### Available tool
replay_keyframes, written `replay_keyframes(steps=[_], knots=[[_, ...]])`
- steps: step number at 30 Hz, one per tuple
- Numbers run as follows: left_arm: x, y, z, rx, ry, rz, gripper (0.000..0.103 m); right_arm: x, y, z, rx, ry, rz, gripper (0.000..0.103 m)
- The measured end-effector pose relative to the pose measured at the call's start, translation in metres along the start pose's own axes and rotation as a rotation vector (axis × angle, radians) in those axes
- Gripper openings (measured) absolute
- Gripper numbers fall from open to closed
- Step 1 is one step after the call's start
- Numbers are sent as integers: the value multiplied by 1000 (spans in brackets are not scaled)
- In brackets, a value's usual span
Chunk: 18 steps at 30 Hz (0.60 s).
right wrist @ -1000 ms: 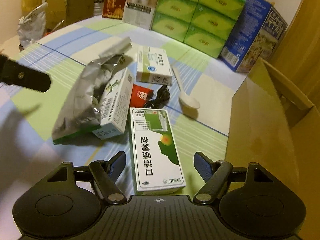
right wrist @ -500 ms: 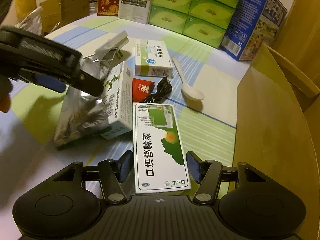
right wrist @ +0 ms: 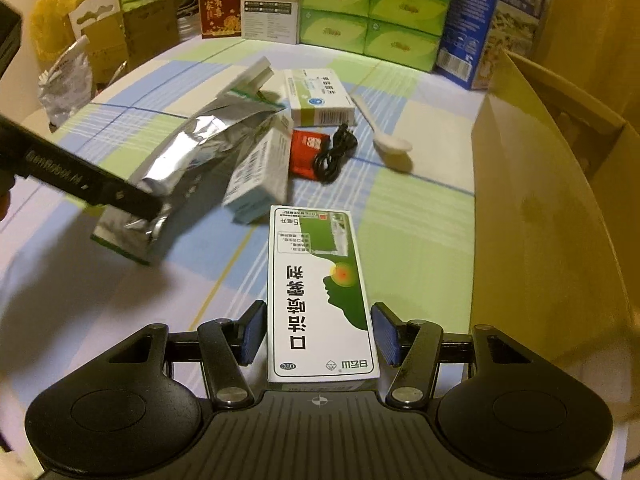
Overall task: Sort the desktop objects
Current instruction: 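Grasp the silver foil bag with left tool while right tool grasps the green spray box, then lift and carry the foil bag and green spray box toward the cardboard box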
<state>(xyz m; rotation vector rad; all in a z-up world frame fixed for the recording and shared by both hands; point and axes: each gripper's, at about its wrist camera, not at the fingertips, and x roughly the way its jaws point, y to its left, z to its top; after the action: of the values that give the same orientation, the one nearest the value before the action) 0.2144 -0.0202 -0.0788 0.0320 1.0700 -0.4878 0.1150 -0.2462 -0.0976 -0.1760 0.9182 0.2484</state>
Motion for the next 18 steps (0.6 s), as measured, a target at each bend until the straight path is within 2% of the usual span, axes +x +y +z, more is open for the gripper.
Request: replay_keyframes(steps=[5,8,13,18], knots=[[-18,-13,-10,70,5,29,62,-13,-1,-10,35,-14,8,54],[-21,-19,-4,85,-21,47,72,-12,-1,-8,30,-26,17,54],[-6,-24,13,95,-16,61,77,-6,-3,0,32,-41,24,59],[14,-12,29,69,6,80,77,4,-6,5,25,-27,33,61]])
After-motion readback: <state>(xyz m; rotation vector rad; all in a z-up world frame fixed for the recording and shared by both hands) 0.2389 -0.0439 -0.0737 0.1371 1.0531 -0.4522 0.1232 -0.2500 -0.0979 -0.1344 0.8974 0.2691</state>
